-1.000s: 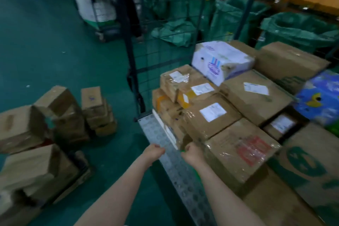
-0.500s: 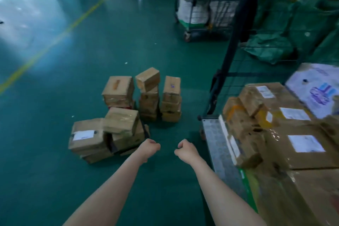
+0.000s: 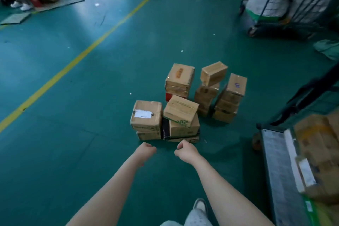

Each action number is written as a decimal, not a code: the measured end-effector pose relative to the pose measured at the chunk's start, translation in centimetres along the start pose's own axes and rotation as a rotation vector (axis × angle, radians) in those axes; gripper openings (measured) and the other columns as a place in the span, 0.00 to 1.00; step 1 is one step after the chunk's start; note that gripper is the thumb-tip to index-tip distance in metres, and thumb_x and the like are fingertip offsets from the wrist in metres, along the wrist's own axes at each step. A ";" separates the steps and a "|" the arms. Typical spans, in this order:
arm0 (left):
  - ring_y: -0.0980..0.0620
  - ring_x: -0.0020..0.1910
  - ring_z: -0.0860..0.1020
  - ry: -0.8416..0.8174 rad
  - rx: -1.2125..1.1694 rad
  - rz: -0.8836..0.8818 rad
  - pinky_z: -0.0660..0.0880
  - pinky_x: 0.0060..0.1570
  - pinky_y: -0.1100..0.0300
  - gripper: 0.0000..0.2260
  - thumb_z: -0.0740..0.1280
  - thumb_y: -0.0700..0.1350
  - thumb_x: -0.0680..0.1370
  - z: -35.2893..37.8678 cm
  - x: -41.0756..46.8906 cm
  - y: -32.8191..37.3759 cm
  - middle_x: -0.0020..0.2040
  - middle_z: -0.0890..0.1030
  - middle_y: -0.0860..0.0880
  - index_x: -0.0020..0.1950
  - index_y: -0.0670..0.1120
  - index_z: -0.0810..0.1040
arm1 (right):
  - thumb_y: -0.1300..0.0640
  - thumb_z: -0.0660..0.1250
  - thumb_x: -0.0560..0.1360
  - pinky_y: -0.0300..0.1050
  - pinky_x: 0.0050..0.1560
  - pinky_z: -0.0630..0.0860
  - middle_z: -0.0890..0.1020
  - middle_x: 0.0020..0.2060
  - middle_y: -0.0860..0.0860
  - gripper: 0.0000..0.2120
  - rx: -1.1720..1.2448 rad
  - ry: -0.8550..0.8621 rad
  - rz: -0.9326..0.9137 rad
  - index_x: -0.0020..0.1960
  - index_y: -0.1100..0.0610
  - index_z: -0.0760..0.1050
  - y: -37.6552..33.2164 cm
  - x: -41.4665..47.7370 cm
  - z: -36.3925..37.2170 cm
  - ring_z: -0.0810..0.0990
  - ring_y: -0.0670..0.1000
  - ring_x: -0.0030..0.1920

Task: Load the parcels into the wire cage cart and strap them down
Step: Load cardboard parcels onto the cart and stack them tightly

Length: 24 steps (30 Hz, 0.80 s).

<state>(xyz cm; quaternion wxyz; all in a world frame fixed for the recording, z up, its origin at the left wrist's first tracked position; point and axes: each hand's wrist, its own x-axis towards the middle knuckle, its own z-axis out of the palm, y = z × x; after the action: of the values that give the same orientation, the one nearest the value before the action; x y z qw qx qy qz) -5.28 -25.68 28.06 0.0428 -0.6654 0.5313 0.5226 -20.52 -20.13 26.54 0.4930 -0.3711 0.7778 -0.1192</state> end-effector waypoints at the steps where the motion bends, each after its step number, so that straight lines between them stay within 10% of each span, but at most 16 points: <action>1: 0.46 0.58 0.72 0.000 -0.016 -0.014 0.68 0.50 0.55 0.20 0.58 0.47 0.79 -0.6 0.5 -0.3 0.63 0.71 0.45 0.71 0.45 0.65 | 0.58 0.60 0.76 0.43 0.42 0.67 0.71 0.56 0.53 0.07 -0.012 -0.011 -0.007 0.53 0.56 0.67 -0.8 0.5 0.2 0.70 0.51 0.45; 11: 0.45 0.64 0.70 -0.009 -0.106 -0.097 0.68 0.54 0.52 0.20 0.58 0.47 0.79 -5.7 8.7 2.4 0.67 0.69 0.45 0.71 0.45 0.64 | 0.60 0.59 0.77 0.44 0.34 0.60 0.67 0.38 0.50 0.04 -0.137 -0.099 0.026 0.48 0.57 0.64 -7.3 9.9 -2.0 0.64 0.49 0.35; 24: 0.46 0.59 0.71 -0.045 -0.242 -0.152 0.68 0.52 0.54 0.18 0.59 0.44 0.79 -12.2 18.8 9.6 0.64 0.71 0.46 0.69 0.45 0.65 | 0.60 0.59 0.77 0.44 0.45 0.68 0.75 0.46 0.56 0.10 -0.116 -0.146 0.060 0.57 0.61 0.71 -16.6 22.0 -5.5 0.71 0.51 0.44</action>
<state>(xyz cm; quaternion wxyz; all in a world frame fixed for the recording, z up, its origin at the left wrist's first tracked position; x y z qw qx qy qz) -6.69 -49.72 24.40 0.0135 -0.6921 0.4112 0.5931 -22.85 -47.94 23.40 0.5296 -0.3832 0.7561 -0.0318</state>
